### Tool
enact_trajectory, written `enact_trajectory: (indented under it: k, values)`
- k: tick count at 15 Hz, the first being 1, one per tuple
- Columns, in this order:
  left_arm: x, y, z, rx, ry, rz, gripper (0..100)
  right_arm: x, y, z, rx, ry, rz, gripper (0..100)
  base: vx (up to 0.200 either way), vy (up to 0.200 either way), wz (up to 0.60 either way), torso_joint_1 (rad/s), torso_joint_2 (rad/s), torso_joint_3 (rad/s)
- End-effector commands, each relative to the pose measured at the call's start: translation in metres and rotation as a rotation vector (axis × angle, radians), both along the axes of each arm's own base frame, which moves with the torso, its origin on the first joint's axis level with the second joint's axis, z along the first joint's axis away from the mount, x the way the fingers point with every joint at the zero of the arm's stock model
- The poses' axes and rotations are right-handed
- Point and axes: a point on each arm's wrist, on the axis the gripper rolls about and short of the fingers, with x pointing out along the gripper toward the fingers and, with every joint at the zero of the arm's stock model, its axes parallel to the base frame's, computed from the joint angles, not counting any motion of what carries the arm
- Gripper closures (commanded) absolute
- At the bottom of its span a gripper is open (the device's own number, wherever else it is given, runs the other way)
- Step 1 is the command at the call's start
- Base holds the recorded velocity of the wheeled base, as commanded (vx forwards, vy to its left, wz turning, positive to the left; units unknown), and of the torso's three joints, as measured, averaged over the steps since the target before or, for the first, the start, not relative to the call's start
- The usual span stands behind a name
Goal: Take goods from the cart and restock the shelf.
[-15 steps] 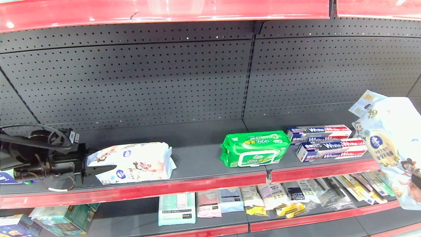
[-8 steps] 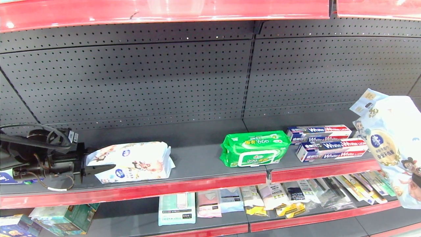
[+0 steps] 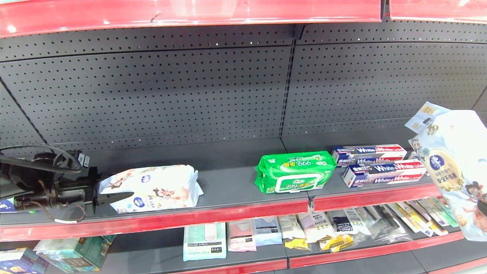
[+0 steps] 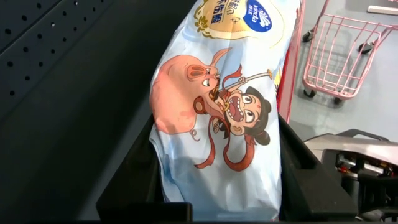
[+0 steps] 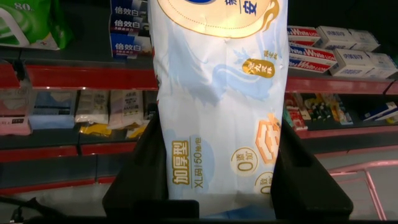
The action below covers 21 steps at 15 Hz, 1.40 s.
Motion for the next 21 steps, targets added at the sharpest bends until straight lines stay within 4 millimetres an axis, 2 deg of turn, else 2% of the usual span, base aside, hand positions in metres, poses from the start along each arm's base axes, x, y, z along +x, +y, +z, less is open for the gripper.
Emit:
enact_trajectory:
  k: [1, 6, 9, 14, 17, 21]
  values:
    - [-0.001, -0.001, -0.002, -0.003, 0.006, -0.001, 0, 0.000, 0.000, 0.000, -0.001, -0.002, 0.000, 100, 0.000, 0.000, 0.00, 0.000, 0.00, 0.000]
    - [-0.007, 0.001, -0.003, -0.022, 0.039, 0.008, 0, -0.001, 0.000, 0.000, -0.009, -0.001, -0.004, 100, 0.000, 0.000, 0.00, 0.000, 0.00, 0.000]
    - [-0.010, 0.004, 0.003, -0.018, 0.016, 0.018, 0, 0.000, 0.000, 0.000, -0.011, 0.000, 0.000, 100, 0.000, 0.000, 0.00, 0.000, 0.00, 0.000]
    - [-0.026, 0.021, 0.031, 0.001, -0.047, 0.085, 0, 0.001, 0.000, -0.001, -0.015, 0.011, 0.000, 100, 0.000, 0.000, 0.00, 0.000, 0.00, 0.000]
    - [-0.047, 0.016, 0.047, -0.026, -0.055, 0.092, 0, 0.001, 0.000, -0.002, -0.013, 0.017, 0.006, 100, 0.000, 0.000, 0.00, 0.000, 0.00, 0.000]
    - [-0.062, 0.016, 0.062, -0.010, -0.094, 0.115, 0, 0.001, 0.001, -0.003, -0.011, 0.015, 0.009, 100, 0.000, 0.000, 0.00, 0.000, 0.00, 0.000]
